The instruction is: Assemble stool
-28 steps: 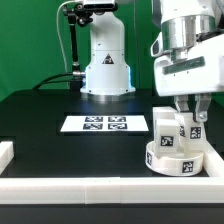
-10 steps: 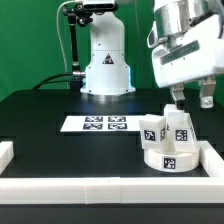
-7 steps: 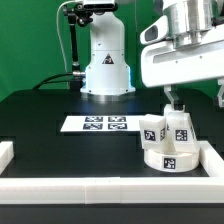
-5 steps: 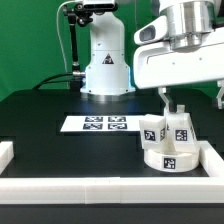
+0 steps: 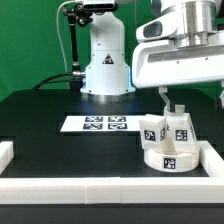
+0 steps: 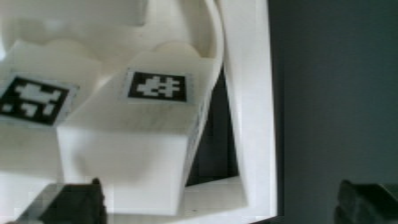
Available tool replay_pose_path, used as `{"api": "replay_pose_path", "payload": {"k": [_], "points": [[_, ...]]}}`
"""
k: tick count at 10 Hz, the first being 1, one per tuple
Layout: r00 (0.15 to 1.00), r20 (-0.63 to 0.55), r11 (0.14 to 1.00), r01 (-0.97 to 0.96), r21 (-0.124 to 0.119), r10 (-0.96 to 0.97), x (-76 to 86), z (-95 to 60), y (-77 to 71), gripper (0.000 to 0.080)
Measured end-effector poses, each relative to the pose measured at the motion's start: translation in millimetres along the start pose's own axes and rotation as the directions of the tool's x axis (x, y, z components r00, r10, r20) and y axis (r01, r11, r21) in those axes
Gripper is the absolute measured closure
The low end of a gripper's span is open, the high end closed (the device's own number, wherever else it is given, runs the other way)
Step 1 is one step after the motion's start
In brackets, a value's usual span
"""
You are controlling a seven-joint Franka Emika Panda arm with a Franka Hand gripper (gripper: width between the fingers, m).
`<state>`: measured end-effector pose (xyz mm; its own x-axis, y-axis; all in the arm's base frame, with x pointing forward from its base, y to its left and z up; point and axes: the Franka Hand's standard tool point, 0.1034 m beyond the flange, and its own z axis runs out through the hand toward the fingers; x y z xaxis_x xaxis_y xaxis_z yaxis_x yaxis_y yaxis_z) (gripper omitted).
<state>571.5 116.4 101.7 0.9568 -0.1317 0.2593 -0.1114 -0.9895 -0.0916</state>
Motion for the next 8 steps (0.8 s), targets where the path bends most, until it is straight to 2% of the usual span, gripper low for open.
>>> {"api": "replay_pose_path", "payload": {"k": [1,4,6,8], "points": [[0.988,0.024,0.988,0.155,-0.005,-0.154,-0.9,1.5,1.8,0.0150],[0.888,0.109,0.894,0.448,0.016,-0.447,-4.0,7.8,7.2,0.0150],[0.837,0.140,0.847,0.531,0.025,-0.528,-9.2,8.8,5.7,0.0150],[0.751,0.142,0.762,0.647,0.032,-0.645,-8.7,10.2,8.5,0.0150]]}}
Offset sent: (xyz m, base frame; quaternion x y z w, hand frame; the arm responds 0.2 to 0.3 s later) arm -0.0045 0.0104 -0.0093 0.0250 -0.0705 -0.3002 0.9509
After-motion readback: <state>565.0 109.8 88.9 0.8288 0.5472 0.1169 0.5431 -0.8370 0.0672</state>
